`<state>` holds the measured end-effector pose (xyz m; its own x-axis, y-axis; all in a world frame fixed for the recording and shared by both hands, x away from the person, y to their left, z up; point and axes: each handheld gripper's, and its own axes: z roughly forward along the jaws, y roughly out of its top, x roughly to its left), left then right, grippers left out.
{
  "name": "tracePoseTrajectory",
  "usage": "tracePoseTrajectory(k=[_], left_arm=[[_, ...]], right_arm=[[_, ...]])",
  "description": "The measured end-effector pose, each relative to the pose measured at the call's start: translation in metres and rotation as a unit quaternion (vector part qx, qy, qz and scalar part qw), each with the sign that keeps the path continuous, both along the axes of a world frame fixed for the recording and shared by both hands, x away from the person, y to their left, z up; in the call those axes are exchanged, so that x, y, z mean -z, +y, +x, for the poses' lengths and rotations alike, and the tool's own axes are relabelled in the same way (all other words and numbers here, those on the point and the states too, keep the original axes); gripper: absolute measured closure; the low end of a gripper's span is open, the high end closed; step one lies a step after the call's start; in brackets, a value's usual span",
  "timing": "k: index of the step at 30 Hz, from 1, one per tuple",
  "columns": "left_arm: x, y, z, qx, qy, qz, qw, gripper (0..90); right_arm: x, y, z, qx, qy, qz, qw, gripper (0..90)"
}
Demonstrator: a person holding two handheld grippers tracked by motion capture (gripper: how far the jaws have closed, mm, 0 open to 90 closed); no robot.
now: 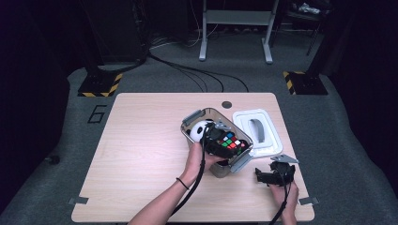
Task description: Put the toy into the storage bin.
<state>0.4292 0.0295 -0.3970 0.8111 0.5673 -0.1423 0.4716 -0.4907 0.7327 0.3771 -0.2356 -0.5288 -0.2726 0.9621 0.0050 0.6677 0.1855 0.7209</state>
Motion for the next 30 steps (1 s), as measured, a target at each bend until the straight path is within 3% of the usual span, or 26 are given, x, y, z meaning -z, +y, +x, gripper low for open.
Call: tracePoseTrajectory(k=[4, 8, 14, 18, 20, 25, 30], left_arm=[[-0.001, 0.0, 0.0, 0.016, 0.011, 0.019, 0.9996, 27.7], [-0.006, 0.002, -0.003, 0.027, 0.016, 0.018, 0.9993, 18.6], [-0.028, 0.011, -0.007, 0.031, -0.007, 0.008, 0.9995, 18.1], [-0.039, 0.015, 0.0, 0.021, -0.018, -0.002, 0.9996, 21.3], [-0.038, 0.013, 0.006, 0.018, -0.022, 0.008, 0.9996, 23.0], [-0.024, 0.01, 0.015, 0.031, -0.002, 0.008, 0.9995, 24.9], [-0.016, 0.007, 0.012, 0.043, 0.007, 0.015, 0.9989, 24.3]], right_arm=[[0.0, 0.0, 0.0, 0.0, 0.0, 0.0, 1.0, 1.4], [0.0, 0.0, 0.0, 0.0, 0.0, 0.0, 1.0, 1.4], [0.0, 0.0, 0.0, 0.0, 0.0, 0.0, 1.0, 1.4], [0.0, 0.0, 0.0, 0.0, 0.0, 0.0, 1.0, 1.4], [0.0, 0.0, 0.0, 0.0, 0.0, 0.0, 1.0, 1.4], [0.0, 0.0, 0.0, 0.0, 0.0, 0.0, 1.0, 1.5], [0.0, 0.0, 0.0, 0.0, 0.0, 0.0, 1.0, 1.5]])
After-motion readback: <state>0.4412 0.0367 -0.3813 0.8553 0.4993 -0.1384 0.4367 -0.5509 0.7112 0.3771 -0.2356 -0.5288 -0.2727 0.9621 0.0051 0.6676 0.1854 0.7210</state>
